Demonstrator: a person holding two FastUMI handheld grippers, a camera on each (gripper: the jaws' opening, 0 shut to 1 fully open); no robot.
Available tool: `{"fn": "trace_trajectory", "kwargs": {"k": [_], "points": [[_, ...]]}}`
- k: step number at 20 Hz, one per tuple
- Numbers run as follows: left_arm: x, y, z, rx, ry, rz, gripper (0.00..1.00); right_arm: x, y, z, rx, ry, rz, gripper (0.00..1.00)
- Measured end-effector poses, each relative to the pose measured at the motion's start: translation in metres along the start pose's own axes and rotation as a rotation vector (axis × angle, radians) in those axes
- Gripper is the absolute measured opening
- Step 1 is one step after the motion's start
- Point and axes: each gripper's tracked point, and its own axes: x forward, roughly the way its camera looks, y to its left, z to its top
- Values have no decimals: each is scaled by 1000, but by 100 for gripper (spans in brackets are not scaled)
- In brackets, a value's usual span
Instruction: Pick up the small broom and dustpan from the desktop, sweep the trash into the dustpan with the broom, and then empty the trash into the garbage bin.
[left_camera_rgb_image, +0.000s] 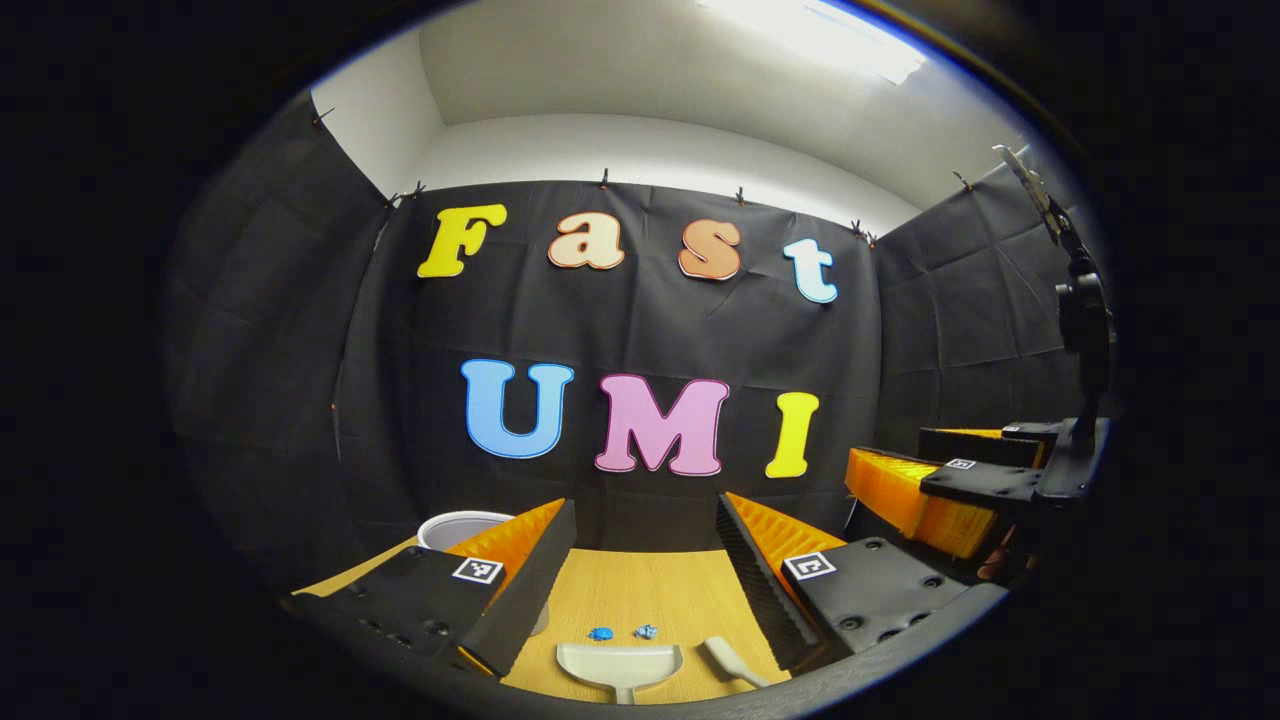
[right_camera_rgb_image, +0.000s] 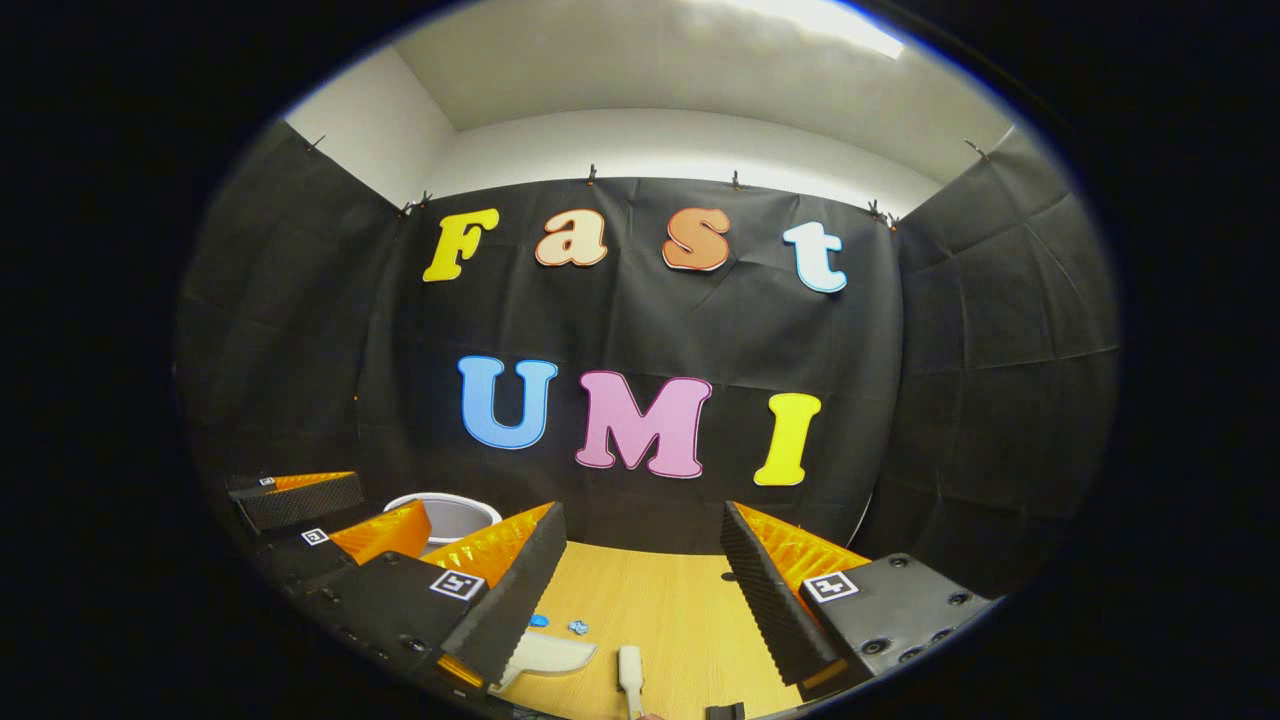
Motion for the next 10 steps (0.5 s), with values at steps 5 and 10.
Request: {"fn": "trace_trajectory", "kwargs": {"k": [5,10], "points": [[-3,-1,-1,-8,-4,7,84,0,-1,-2,-1,3,2,99],[-2,-6,0,-17,-14,0,84,3,-5,-5,-4,5,2,99]]}}
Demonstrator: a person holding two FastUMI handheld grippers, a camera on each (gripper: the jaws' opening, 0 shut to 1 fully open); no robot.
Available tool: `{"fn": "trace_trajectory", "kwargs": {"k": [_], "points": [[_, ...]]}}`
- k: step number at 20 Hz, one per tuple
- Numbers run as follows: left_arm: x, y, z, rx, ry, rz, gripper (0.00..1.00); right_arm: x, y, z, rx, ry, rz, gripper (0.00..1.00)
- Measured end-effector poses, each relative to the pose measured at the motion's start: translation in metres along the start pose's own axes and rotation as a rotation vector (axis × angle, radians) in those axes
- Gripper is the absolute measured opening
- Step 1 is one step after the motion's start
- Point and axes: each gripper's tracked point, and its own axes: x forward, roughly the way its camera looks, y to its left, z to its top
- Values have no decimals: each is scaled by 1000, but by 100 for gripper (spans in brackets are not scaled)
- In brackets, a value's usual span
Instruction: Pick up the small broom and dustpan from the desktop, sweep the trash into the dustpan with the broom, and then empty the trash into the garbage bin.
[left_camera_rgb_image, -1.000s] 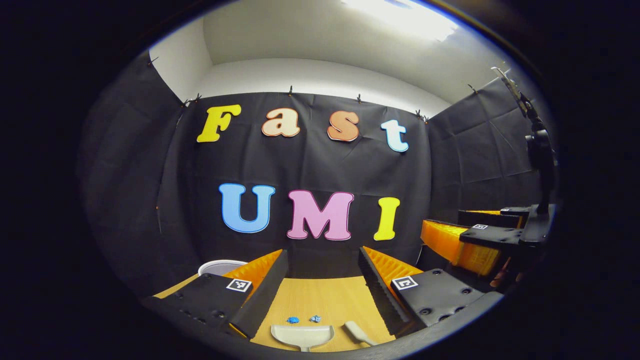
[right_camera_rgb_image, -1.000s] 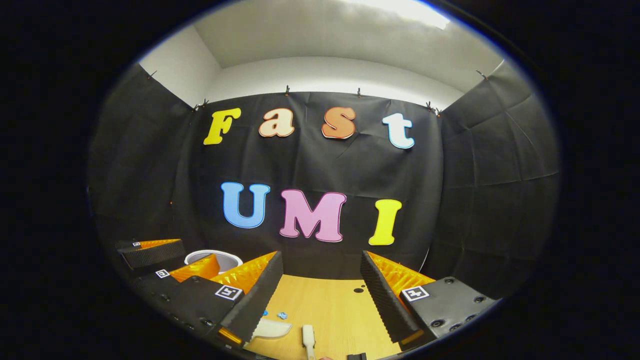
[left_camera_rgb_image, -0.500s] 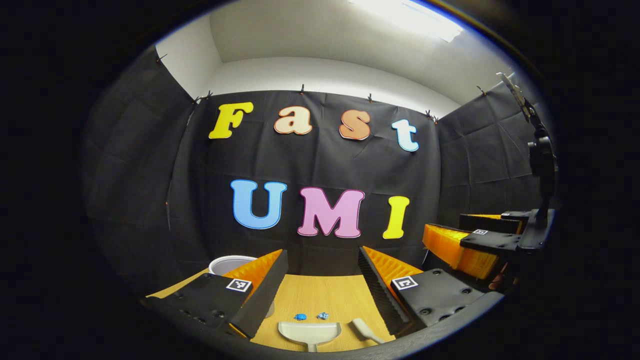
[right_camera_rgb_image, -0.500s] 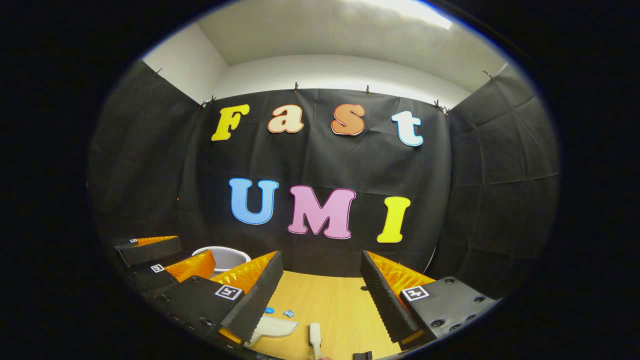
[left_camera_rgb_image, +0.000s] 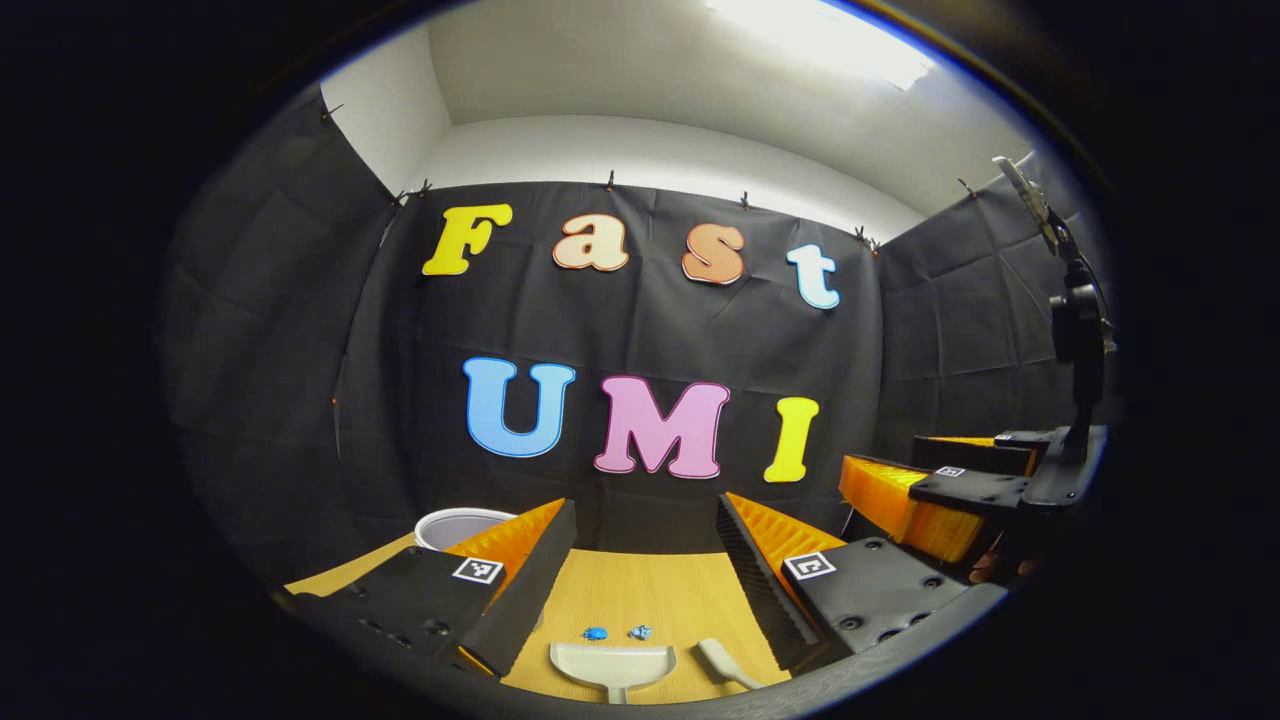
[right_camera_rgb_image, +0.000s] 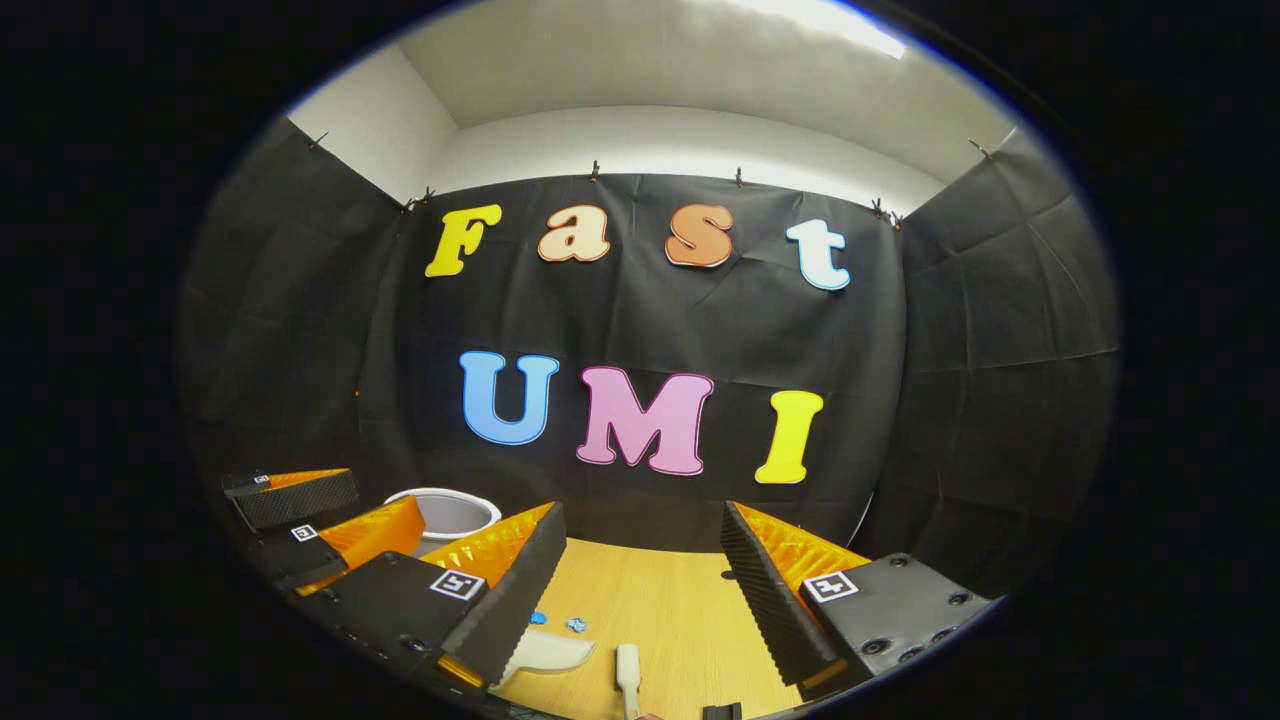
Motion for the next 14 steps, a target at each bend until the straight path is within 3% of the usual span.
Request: {"fn": "trace_trajectory", "kwargs": {"k": [14], "points": [[14,-32,-2,14,-25,-58,84,1,-28,-22,4,29,-18,97]]}}
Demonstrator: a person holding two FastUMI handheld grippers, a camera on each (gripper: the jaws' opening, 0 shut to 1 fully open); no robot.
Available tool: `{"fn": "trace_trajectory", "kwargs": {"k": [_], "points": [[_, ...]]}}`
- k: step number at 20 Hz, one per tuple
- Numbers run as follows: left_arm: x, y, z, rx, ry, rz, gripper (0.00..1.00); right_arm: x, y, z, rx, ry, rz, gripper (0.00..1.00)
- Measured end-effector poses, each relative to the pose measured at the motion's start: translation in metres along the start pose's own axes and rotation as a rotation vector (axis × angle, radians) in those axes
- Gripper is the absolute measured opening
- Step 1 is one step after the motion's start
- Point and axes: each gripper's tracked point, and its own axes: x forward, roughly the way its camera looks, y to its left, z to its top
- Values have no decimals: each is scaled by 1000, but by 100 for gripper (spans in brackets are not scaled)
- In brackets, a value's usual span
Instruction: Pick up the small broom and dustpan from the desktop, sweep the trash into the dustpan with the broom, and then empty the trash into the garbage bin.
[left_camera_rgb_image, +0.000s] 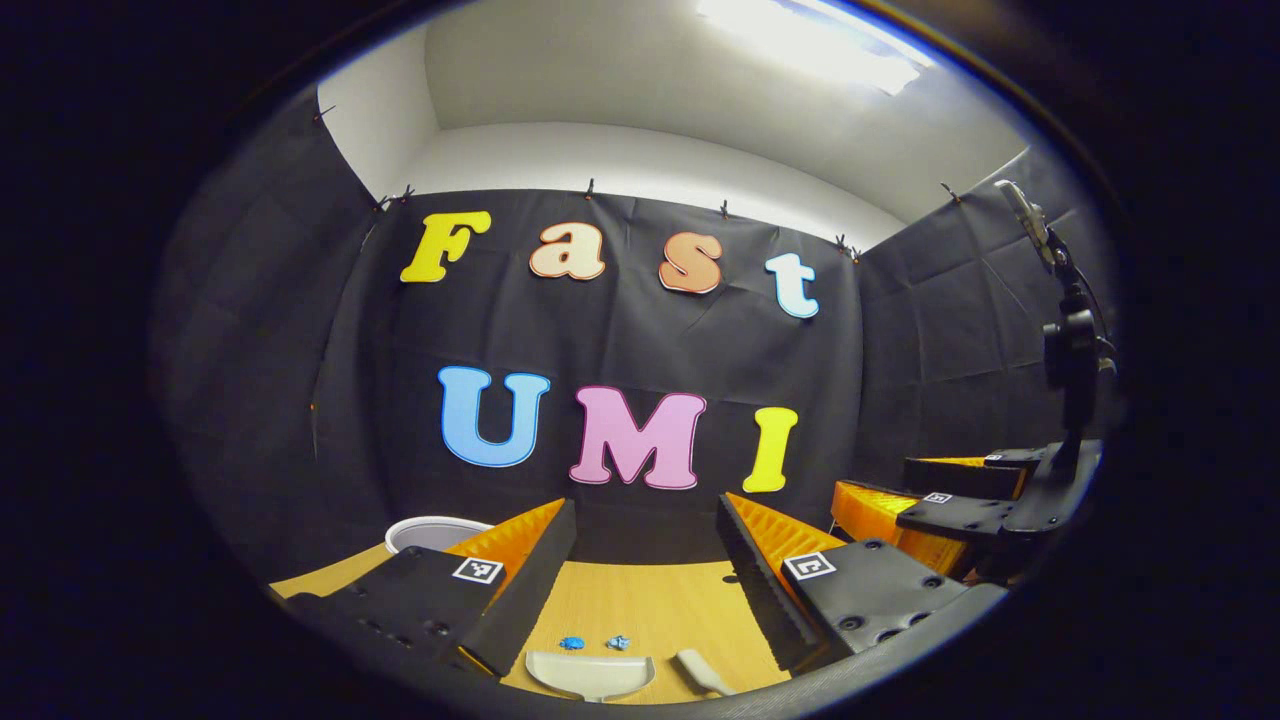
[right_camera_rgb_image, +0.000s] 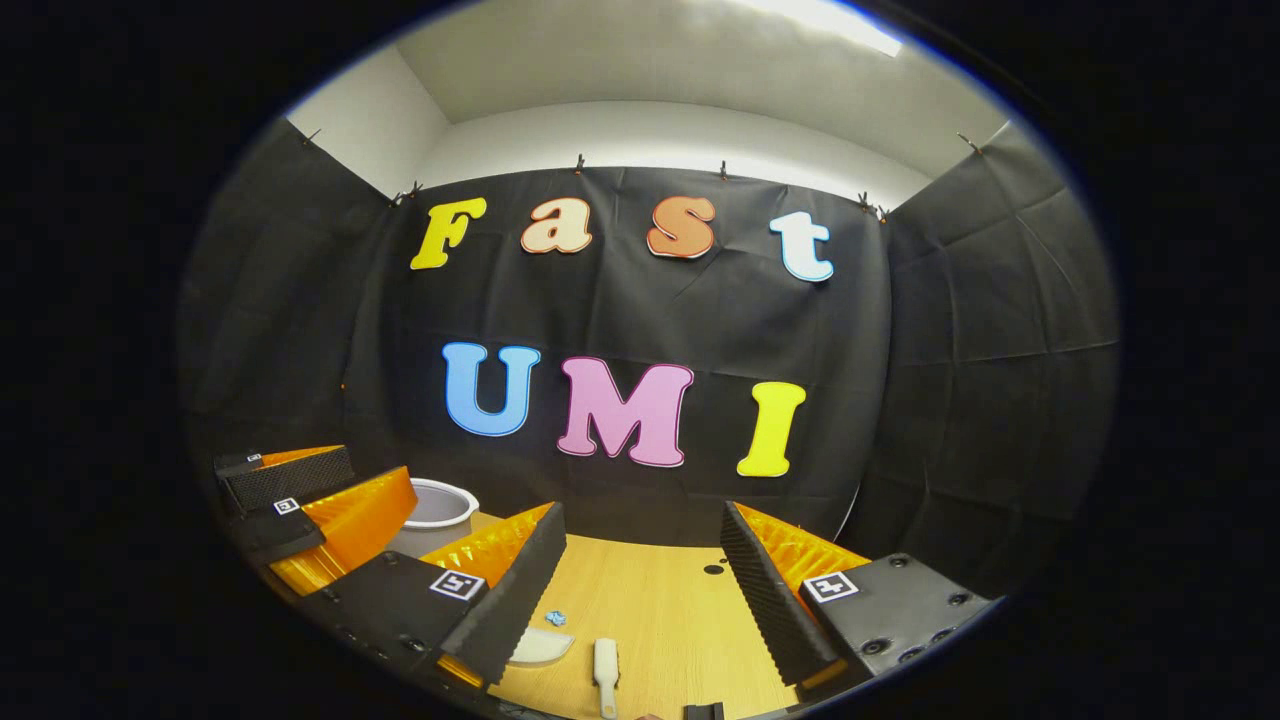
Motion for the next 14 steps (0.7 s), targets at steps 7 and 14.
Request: {"fn": "trace_trajectory", "kwargs": {"k": [7,14], "points": [[0,-8,-1,62,6,-6,84,4,1,-8,7,19,18,99],[0,-5,-20,84,45,-15,84,12,13,-30,6,66,32,99]]}}
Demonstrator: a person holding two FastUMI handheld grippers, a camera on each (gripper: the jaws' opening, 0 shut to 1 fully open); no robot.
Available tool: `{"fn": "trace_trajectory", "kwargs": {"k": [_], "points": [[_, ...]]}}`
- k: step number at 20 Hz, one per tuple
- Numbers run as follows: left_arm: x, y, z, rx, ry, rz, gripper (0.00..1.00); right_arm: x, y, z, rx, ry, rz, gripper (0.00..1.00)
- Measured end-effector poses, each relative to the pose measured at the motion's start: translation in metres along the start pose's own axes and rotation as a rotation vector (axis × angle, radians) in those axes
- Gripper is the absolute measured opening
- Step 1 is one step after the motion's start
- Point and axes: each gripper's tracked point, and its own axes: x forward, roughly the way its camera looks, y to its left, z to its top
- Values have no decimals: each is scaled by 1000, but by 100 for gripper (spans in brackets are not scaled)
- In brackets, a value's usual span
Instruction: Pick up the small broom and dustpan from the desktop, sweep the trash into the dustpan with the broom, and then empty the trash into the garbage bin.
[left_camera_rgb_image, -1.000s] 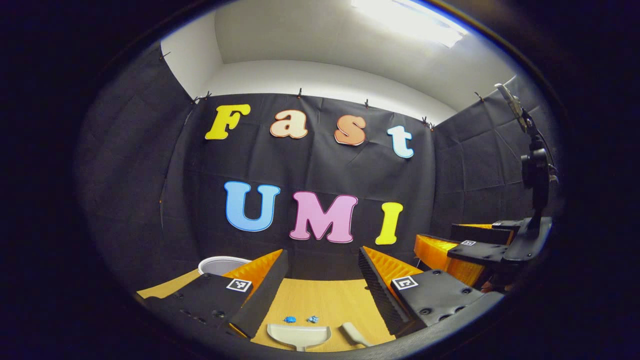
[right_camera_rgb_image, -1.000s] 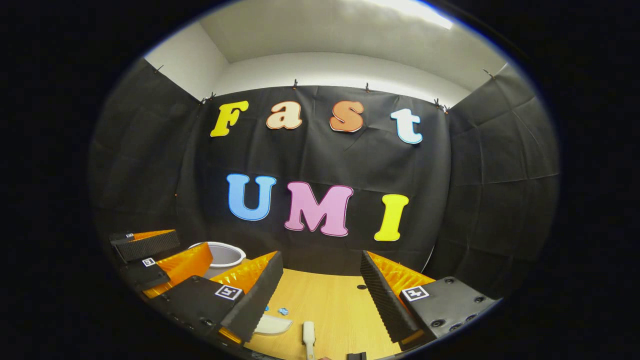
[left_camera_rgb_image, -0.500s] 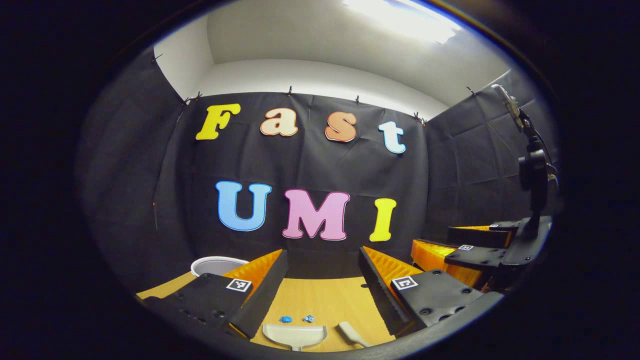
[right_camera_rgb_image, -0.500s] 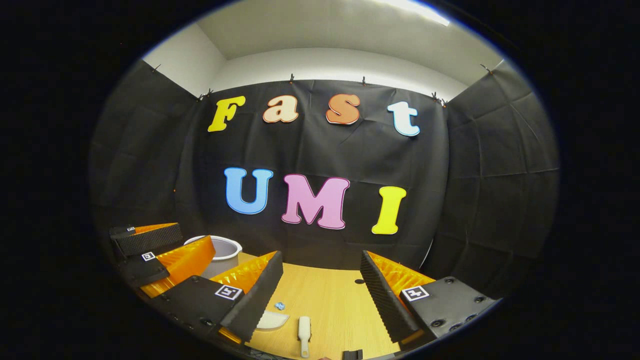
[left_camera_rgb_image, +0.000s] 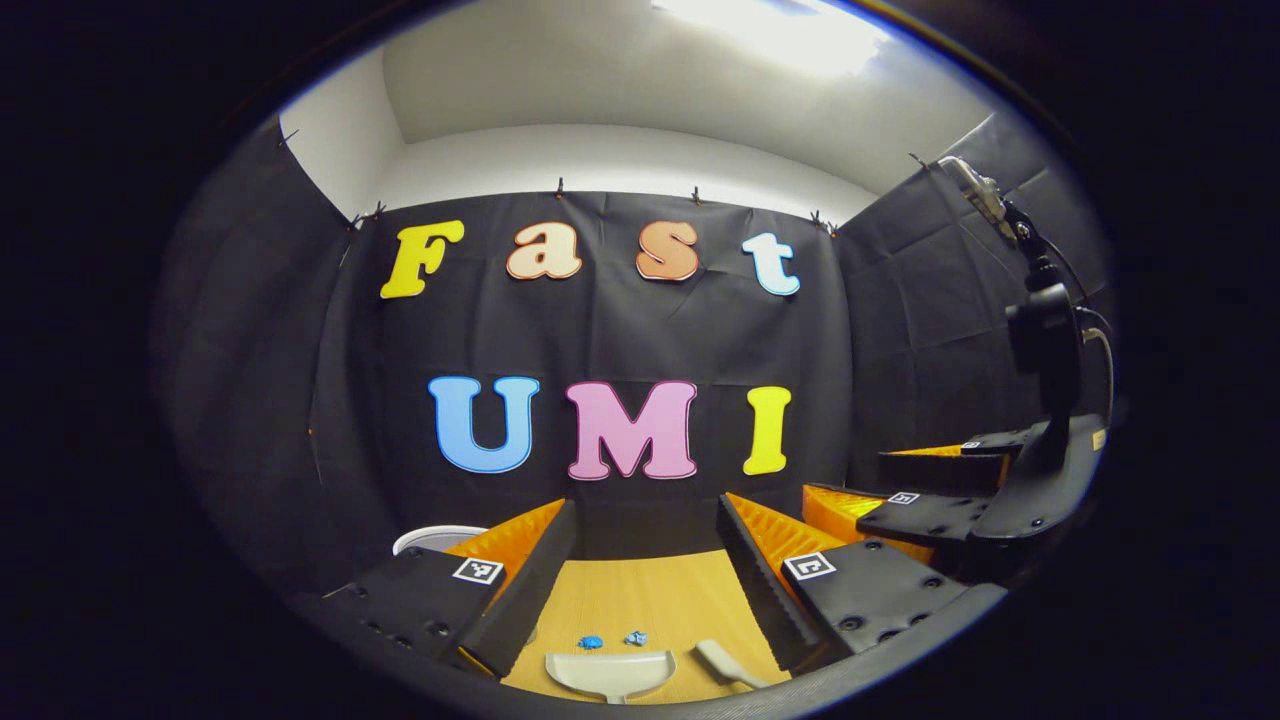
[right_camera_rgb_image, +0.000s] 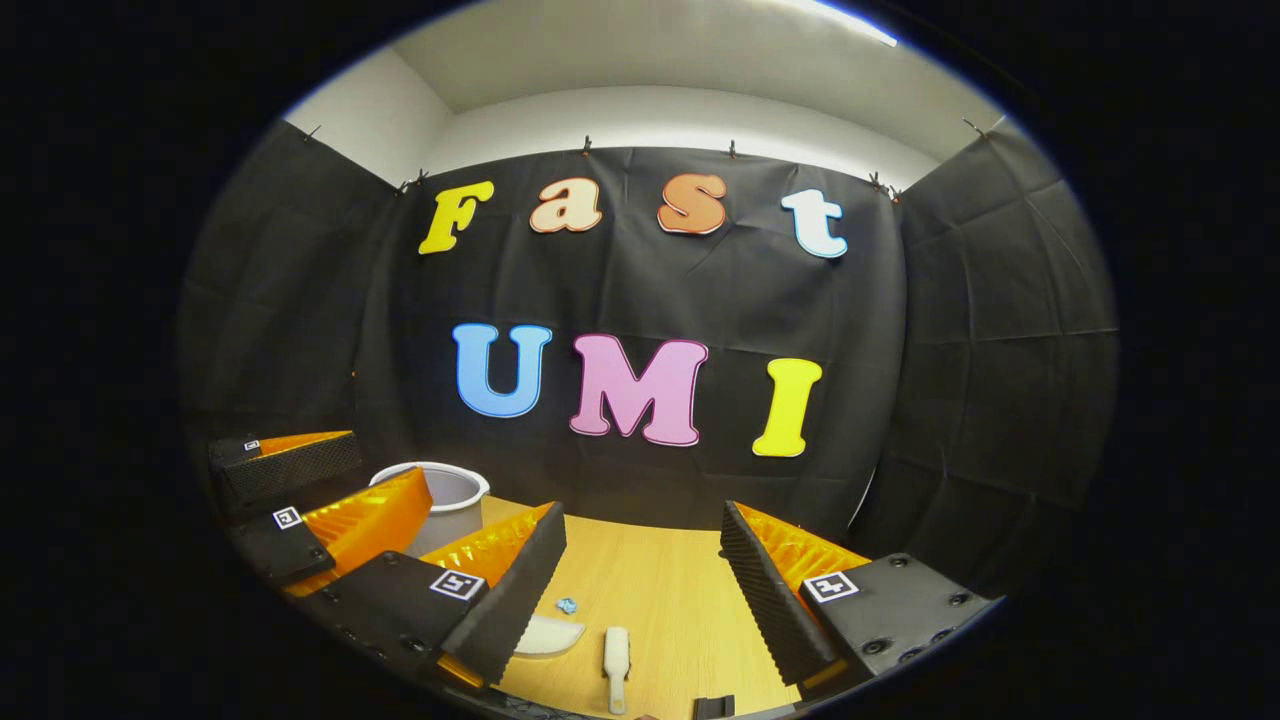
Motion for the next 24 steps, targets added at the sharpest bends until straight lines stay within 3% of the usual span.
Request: {"fn": "trace_trajectory", "kwargs": {"k": [5,9,12,16,18,19,21,22,24], "points": [[7,11,-54,-60,178,8,86,15,10,-43,41,124,17,97],[8,14,-112,-59,332,-8,84,27,17,-99,105,292,20,100],[10,9,-170,-148,506,-32,84,36,23,-143,130,416,27,100],[5,13,-239,-193,805,-17,86,49,26,-218,149,623,26,100],[4,16,-260,-199,888,-2,87,53,30,-259,159,752,39,96],[6,19,-274,-199,932,9,87,54,35,-280,170,811,50,100],[4,23,-297,-198,1019,31,87,52,42,-310,181,931,69,96],[3,26,-306,-201,1053,45,87,56,44,-327,181,978,72,100],[3,25,-323,-218,1130,64,87,64,43,-354,151,1064,69,98]]}}
